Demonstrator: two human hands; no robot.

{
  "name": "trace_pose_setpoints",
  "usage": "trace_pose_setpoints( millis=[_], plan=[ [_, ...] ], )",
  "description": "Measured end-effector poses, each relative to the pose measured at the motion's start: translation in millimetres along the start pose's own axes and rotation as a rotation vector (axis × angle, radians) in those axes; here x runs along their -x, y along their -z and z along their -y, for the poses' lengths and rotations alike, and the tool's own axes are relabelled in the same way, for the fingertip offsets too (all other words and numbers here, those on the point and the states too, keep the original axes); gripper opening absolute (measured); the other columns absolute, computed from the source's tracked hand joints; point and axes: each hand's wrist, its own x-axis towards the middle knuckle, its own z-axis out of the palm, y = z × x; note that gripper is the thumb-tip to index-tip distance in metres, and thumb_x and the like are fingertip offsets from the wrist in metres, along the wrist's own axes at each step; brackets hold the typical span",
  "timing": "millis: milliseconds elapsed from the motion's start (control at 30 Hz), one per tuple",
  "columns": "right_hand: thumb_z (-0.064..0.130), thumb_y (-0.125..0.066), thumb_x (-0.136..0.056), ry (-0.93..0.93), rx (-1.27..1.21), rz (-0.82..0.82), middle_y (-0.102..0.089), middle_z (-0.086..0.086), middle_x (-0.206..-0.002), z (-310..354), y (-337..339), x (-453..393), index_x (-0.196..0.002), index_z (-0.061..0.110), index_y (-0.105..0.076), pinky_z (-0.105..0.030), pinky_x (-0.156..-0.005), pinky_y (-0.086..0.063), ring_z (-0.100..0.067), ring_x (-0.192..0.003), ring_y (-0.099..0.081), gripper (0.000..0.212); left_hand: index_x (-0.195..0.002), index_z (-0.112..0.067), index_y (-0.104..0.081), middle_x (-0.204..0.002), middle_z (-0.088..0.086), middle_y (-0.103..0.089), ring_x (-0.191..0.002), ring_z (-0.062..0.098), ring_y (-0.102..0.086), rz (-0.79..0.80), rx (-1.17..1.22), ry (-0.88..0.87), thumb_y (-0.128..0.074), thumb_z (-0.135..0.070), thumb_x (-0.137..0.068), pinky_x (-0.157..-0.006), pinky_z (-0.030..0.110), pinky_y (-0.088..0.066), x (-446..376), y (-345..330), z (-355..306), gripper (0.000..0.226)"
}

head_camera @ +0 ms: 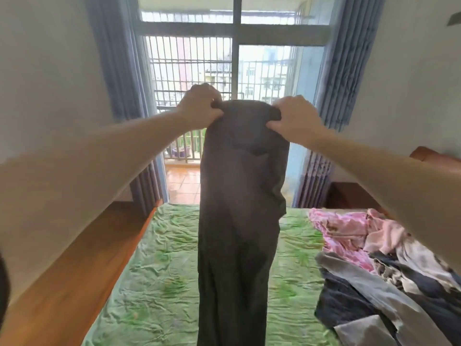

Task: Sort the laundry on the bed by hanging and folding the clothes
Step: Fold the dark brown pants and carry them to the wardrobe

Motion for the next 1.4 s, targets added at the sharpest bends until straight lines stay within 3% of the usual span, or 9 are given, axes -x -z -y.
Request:
trace_pose_setpoints(
  millis=[200, 500, 733, 833, 900, 1133, 1233, 1333, 1400],
  plan=[
    [0.023, -0.056, -0.105, -0.015, 0.113, -0.456, -0.07, -0.016, -0.119, 3.6, 40.0, -56.6, -0.123, 0.009, -0.066, -0.044, -0.099, -0.052, -0.037, -0.111, -0.067, 0.026, -0.117, -0.007, -0.071, -0.12, 0.016, -0.069, -0.117, 0.034, -0.06, -0.357, -0.057, -0.061, -0.061, -0.021, -0.098, -0.098, 0.037, -0.043, -65.0, 45.8, -17.9, 0.026],
    [0.03, -0.053, -0.107, 0.043, 0.166, -0.408, -0.062, -0.015, -0.084, -26.4, 1.5, 16.0, -0.116, 0.007, -0.059, -0.04, -0.068, -0.043, -0.04, -0.081, -0.065, 0.025, -0.113, -0.017, -0.072, -0.108, 0.007, -0.073, -0.107, 0.032, -0.063, -0.247, -0.024, -0.142, -0.062, -0.03, -0.096, -0.09, 0.038, -0.047, -11.8, -3.9, -14.8, 0.024],
    [0.027, -0.061, -0.102, 0.13, 0.117, -0.055, -0.071, -0.01, -0.08, -42.2, -129.4, 201.8, -0.137, 0.02, -0.062, -0.038, -0.056, -0.056, -0.033, -0.062, -0.069, 0.035, -0.13, -0.025, -0.067, -0.09, 0.005, -0.075, -0.081, 0.03, -0.073, 0.16, -0.015, -0.167, -0.055, -0.031, -0.105, -0.073, 0.038, -0.055, 163.4, -153.2, 9.4, 0.029],
    [0.017, -0.082, -0.084, 0.139, 0.072, 0.099, -0.068, -0.003, -0.066, -32.3, -189.7, 308.7, -0.107, 0.018, -0.074, -0.031, -0.043, -0.049, -0.028, -0.053, -0.068, 0.024, -0.132, -0.031, -0.067, -0.082, 0.005, -0.075, -0.068, 0.031, -0.074, 0.329, -0.115, -0.187, -0.058, -0.02, -0.1, -0.056, 0.036, -0.053, 275.2, -222.9, 13.2, 0.035],
    [0.013, -0.088, -0.074, 0.113, 0.067, 0.295, -0.066, 0.0, -0.062, -22.6, -225.6, 374.8, -0.088, 0.019, -0.071, -0.03, -0.039, -0.049, -0.025, -0.053, -0.068, 0.023, -0.138, -0.032, -0.061, -0.099, 0.006, -0.077, -0.085, 0.033, -0.075, 0.524, -0.135, -0.14, -0.052, -0.013, -0.101, -0.069, 0.042, -0.056, 351.3, -267.2, 11.0, 0.042],
    [0.005, -0.044, -0.095, -0.042, 0.051, 0.908, -0.069, -0.005, -0.113, 10.1, -301.2, 555.6, -0.12, 0.019, -0.053, -0.044, -0.076, -0.05, -0.032, -0.106, -0.068, 0.029, -0.138, -0.029, -0.061, -0.123, 0.0, -0.073, -0.114, 0.025, -0.069, 0.809, 0.0, 0.037, -0.046, -0.006, -0.099, -0.085, 0.038, -0.049, 572.7, -349.0, -21.8, 0.047],
    [0.008, -0.06, -0.087, -0.055, 0.079, 1.014, -0.07, -0.007, -0.109, 27.2, -307.3, 602.3, -0.12, 0.016, -0.06, -0.042, -0.08, -0.054, -0.031, -0.103, -0.069, 0.034, -0.13, -0.026, -0.065, -0.121, 0.002, -0.073, -0.115, 0.027, -0.067, 0.931, 0.01, 0.081, -0.048, -0.005, -0.095, -0.087, 0.039, -0.048, 626.9, -355.4, -33.1, 0.044],
    [0.02, -0.093, -0.045, 0.006, 0.098, 1.062, -0.07, 0.002, -0.081, 41.7, -313.3, 643.9, -0.096, 0.021, -0.075, -0.026, -0.058, -0.055, -0.019, -0.071, -0.071, 0.054, -0.105, -0.023, -0.07, -0.102, -0.001, -0.075, -0.097, 0.023, -0.071, 0.954, -0.007, 0.084, -0.066, -0.007, -0.085, -0.077, 0.035, -0.051, 658.2, -354.1, -44.0, 0.027],
    [0.022, -0.094, -0.051, 0.006, 0.126, 1.054, -0.069, 0.001, -0.089, 47.9, -318.3, 668.8, -0.101, 0.024, -0.076, -0.027, -0.059, -0.055, -0.02, -0.078, -0.07, 0.054, -0.09, -0.019, -0.07, -0.087, 0.001, -0.073, -0.083, 0.025, -0.072, 1.008, -0.024, 0.079, -0.075, -0.006, -0.076, -0.068, 0.036, -0.052, 677.6, -356.2, -51.2, 0.02]
  ],
)
